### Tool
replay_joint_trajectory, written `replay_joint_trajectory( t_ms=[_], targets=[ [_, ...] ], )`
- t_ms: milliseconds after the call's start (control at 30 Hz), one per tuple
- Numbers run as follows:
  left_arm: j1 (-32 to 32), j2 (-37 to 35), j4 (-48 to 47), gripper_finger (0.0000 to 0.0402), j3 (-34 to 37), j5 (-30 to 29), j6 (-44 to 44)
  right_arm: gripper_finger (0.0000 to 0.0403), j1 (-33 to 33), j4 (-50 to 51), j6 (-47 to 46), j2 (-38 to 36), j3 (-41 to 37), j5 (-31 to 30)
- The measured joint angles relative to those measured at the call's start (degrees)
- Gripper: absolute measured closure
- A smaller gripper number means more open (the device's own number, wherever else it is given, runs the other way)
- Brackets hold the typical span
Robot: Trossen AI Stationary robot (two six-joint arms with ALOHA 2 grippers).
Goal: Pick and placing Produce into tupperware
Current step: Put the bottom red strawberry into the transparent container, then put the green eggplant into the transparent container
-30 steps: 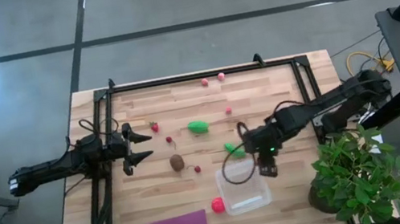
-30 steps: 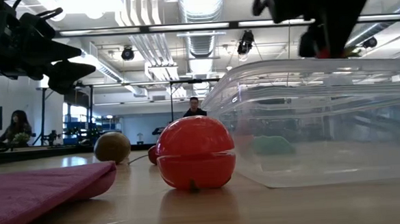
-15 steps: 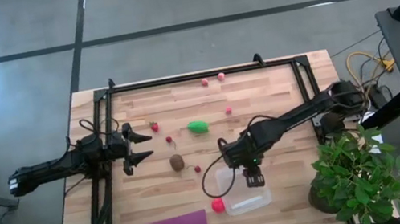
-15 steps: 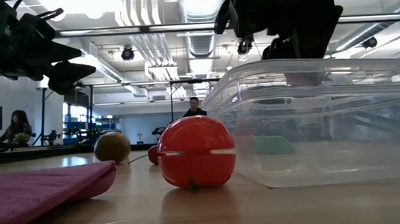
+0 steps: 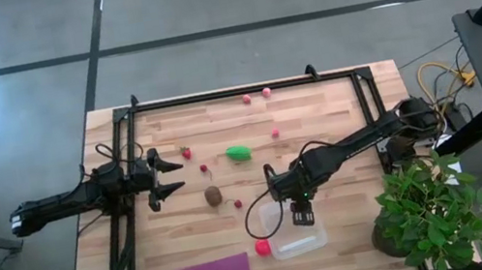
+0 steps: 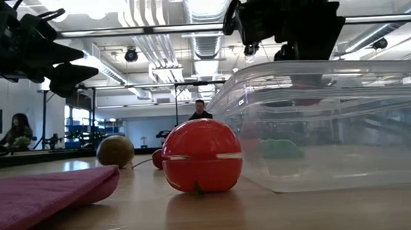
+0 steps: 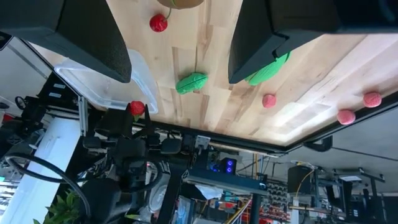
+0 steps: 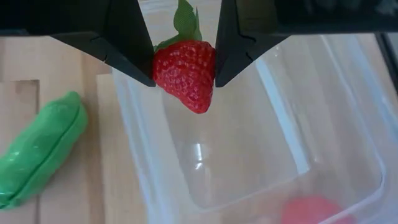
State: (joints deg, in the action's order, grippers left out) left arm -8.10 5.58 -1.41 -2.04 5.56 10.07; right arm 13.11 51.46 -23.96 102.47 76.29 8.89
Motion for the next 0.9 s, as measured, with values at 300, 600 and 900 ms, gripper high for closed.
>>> replay_joint_trajectory(
  t_ms=[300,600,900],
  targets=[
    [0.0,0.0,0.0,0.0146,0.0,0.0,0.0,0.0249,0.0,-1.0,0.4,1.8,0.0,0.2],
    [0.0,0.0,0.0,0.0146,0.0,0.0,0.0,0.0174,0.0,-2.1,-0.1,1.9,0.7,-1.9],
    [0.0,0.0,0.0,0.0146,0.0,0.0,0.0,0.0147,-4.1,10.0,-5.8,1.8,10.5,-12.0]
  ],
)
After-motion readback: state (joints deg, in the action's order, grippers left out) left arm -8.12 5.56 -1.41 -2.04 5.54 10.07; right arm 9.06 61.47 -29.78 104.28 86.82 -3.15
